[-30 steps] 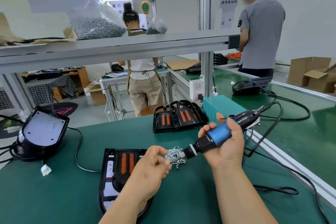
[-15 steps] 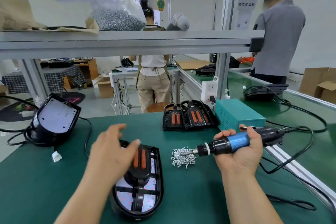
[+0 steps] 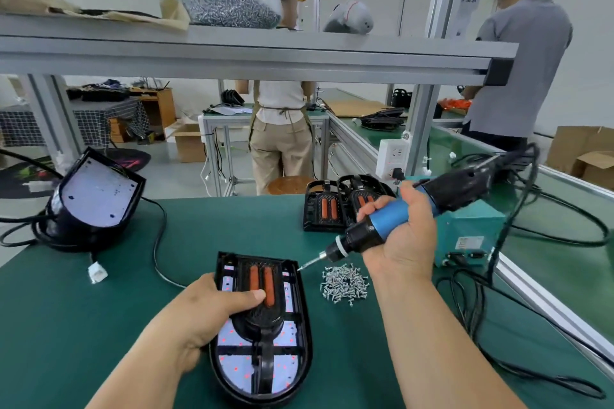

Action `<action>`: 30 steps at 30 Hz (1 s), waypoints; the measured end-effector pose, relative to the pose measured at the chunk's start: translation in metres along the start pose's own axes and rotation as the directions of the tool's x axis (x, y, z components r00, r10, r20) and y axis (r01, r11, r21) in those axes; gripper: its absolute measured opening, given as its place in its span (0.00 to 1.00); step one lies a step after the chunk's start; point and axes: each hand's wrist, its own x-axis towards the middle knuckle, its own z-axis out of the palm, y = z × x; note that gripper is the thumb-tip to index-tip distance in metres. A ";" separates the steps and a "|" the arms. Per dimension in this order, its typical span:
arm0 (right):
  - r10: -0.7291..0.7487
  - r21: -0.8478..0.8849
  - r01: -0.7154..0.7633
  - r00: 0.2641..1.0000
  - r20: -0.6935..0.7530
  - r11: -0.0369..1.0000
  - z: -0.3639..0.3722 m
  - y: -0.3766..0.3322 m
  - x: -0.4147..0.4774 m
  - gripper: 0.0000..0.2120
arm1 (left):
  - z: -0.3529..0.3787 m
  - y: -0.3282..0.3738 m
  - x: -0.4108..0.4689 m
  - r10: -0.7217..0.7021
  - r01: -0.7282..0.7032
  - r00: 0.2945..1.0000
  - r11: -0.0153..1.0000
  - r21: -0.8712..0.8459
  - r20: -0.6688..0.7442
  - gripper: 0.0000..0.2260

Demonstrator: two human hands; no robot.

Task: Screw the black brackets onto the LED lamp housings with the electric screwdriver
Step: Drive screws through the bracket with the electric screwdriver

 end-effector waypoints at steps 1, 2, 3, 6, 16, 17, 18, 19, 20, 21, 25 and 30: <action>-0.010 -0.025 0.011 1.000 0.015 1.000 0.005 0.004 0.002 0.07 | 0.000 -0.001 0.001 0.002 -0.002 1.000 1.000 -0.003 0.004 0.07; -0.024 -0.052 0.025 0.999 0.033 0.998 0.009 0.008 0.004 0.07 | -0.001 -0.001 0.002 0.005 -0.005 1.000 1.000 -0.008 0.005 0.08; -0.034 -0.075 0.038 0.998 0.056 0.996 0.011 0.011 0.006 0.08 | -0.001 -0.002 0.002 0.011 -0.011 1.000 1.000 -0.012 0.006 0.09; -0.045 -0.156 0.062 0.993 0.109 0.986 0.016 0.021 0.010 0.06 | -0.001 -0.003 0.003 0.021 -0.021 1.000 1.000 -0.018 0.006 0.10; 0.009 -0.238 0.029 0.988 0.156 0.971 0.017 0.032 0.007 0.06 | -0.001 -0.003 0.004 0.033 -0.033 0.999 0.999 -0.011 0.019 0.07; 0.014 -0.237 0.025 0.987 0.159 0.971 0.018 0.032 0.007 0.06 | -0.001 -0.003 0.004 0.034 -0.034 0.999 0.999 -0.011 0.018 0.08; 0.019 -0.238 0.021 0.986 0.163 0.971 0.019 0.032 0.007 0.06 | -0.001 -0.003 0.004 0.032 -0.032 0.999 0.999 -0.010 0.016 0.08; 0.020 -0.241 0.021 0.985 0.169 0.970 0.019 0.031 0.007 0.07 | -0.001 -0.003 0.004 0.030 -0.030 0.999 0.999 -0.011 0.015 0.08; 0.017 -0.246 0.028 0.984 0.179 0.969 0.020 0.031 0.006 0.08 | -0.002 -0.003 0.004 0.030 -0.030 0.999 0.999 -0.010 0.016 0.09; 0.013 -0.250 0.037 0.981 0.193 0.968 0.021 0.032 0.006 0.09 | -0.001 -0.003 0.003 0.030 -0.030 0.999 1.000 -0.009 0.016 0.09; 0.000 -0.264 0.070 0.966 0.258 0.962 0.025 0.035 0.003 0.11 | -0.002 -0.003 0.003 0.027 -0.027 1.000 1.000 -0.008 0.012 0.15; 0.007 -0.302 0.092 0.951 0.310 0.949 0.028 0.037 -0.002 0.10 | -0.003 -0.004 0.004 0.022 -0.022 1.000 1.000 -0.002 0.009 0.12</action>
